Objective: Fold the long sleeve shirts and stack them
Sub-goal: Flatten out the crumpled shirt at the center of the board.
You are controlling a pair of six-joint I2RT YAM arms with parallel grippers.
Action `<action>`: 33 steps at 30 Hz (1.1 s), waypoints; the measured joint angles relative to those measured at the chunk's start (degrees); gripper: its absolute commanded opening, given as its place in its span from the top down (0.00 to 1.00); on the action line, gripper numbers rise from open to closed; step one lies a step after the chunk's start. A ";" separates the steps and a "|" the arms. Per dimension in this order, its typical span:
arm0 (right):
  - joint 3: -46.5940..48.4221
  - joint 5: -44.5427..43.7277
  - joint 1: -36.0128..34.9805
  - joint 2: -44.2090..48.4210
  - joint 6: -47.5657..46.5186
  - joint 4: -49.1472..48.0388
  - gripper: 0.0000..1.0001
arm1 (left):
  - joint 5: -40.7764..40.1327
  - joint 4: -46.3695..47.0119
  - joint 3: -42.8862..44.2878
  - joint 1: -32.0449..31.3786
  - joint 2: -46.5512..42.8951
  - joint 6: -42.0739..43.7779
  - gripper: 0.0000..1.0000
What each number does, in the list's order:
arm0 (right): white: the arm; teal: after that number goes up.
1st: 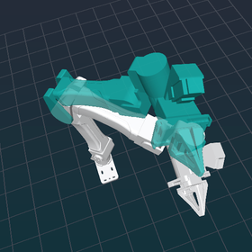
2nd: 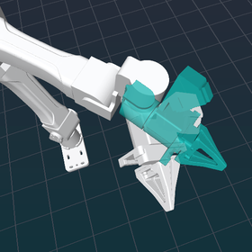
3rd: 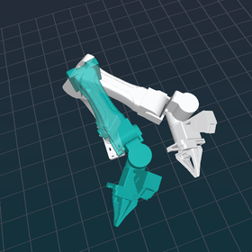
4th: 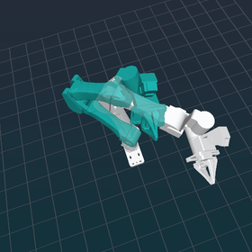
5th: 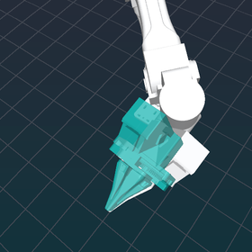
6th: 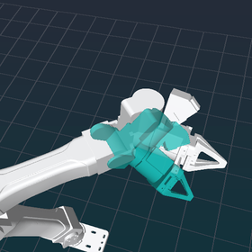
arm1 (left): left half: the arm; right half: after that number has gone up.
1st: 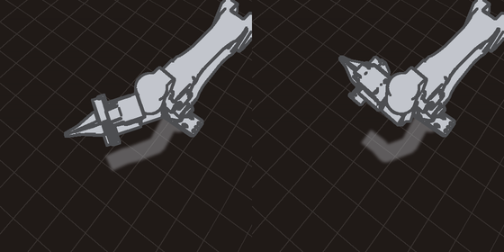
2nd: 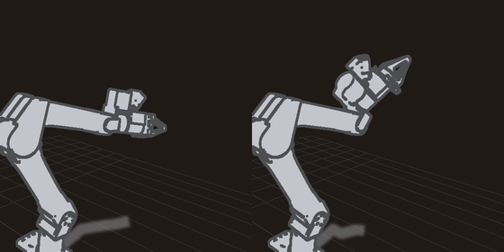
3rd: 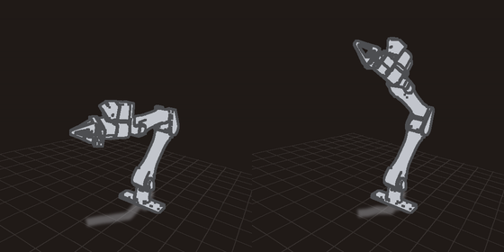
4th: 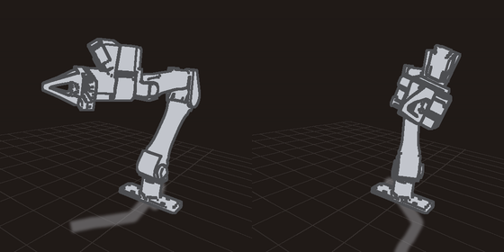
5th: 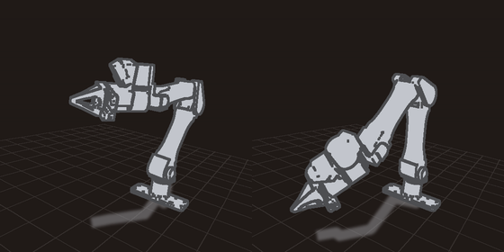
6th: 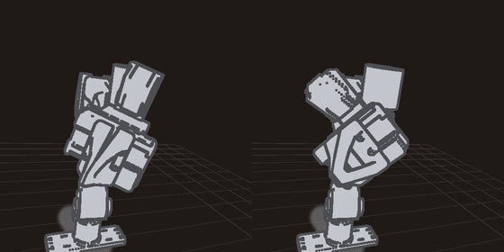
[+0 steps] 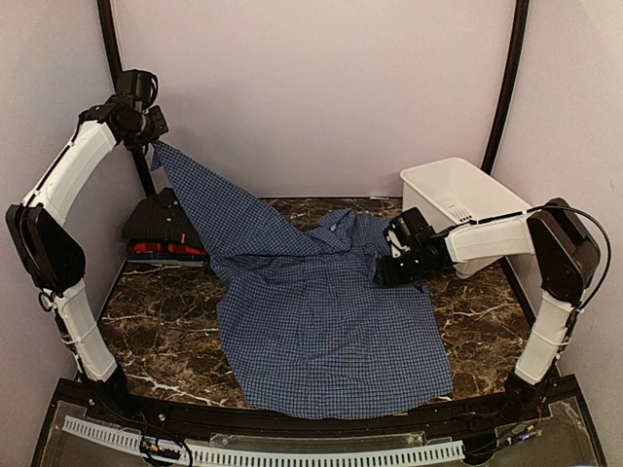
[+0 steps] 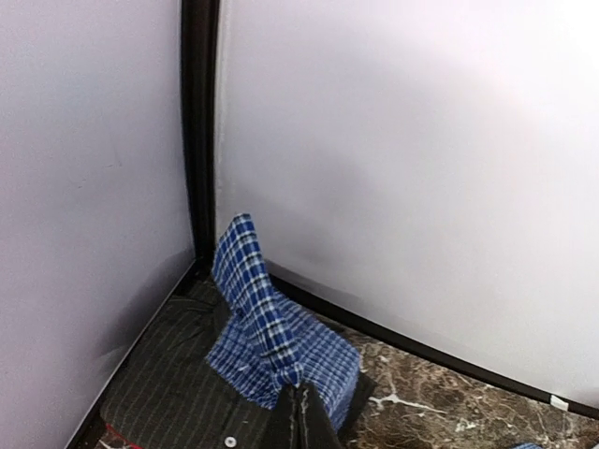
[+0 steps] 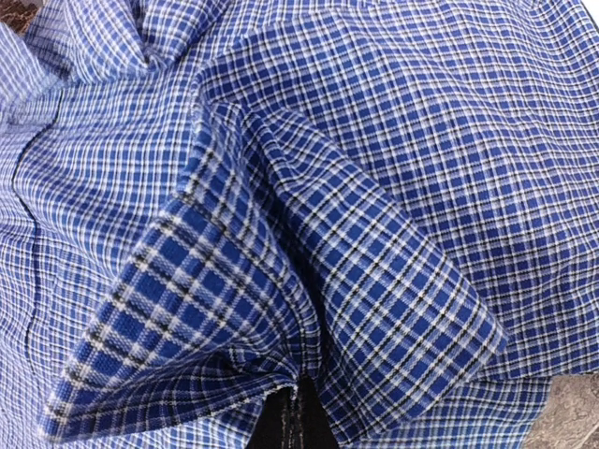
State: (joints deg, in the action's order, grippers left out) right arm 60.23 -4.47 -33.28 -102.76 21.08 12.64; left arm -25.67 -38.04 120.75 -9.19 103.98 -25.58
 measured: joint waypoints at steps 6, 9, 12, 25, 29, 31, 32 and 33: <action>0.87 -0.24 0.00 -0.68 -0.66 1.25 1.00 | -1.25 -4.83 1.73 5.38 1.03 0.04 1.00; 1.09 -0.22 0.02 -0.81 -1.16 1.44 1.00 | -2.91 -6.32 2.54 6.51 1.03 0.00 1.00; 1.31 -0.20 0.02 -0.81 -1.77 1.86 1.00 | -4.55 -8.31 2.64 7.15 1.03 -0.31 1.00; 2.01 2.58 0.07 -2.60 -2.60 2.19 1.00 | -8.04 -14.29 -0.17 10.95 3.37 -3.96 1.00; 2.23 4.07 0.04 -3.17 -2.56 2.89 1.00 | -7.56 -15.74 -1.29 13.31 5.51 -4.63 1.00; 2.21 4.46 0.02 -3.17 -2.45 2.91 1.00 | -6.43 -15.61 -3.26 13.81 5.66 -4.61 0.98; 2.14 4.48 0.00 -3.17 -2.34 2.82 1.00 | -5.75 -15.17 -4.79 13.79 5.57 -4.52 0.94; 2.03 4.48 -0.02 -3.17 -2.27 2.75 1.00 | -4.96 -14.69 -6.34 13.66 5.31 -4.31 0.91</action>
State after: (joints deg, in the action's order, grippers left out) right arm 62.26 0.01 -33.30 -105.93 18.81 15.40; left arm -30.63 -52.73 114.41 4.47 109.30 -29.89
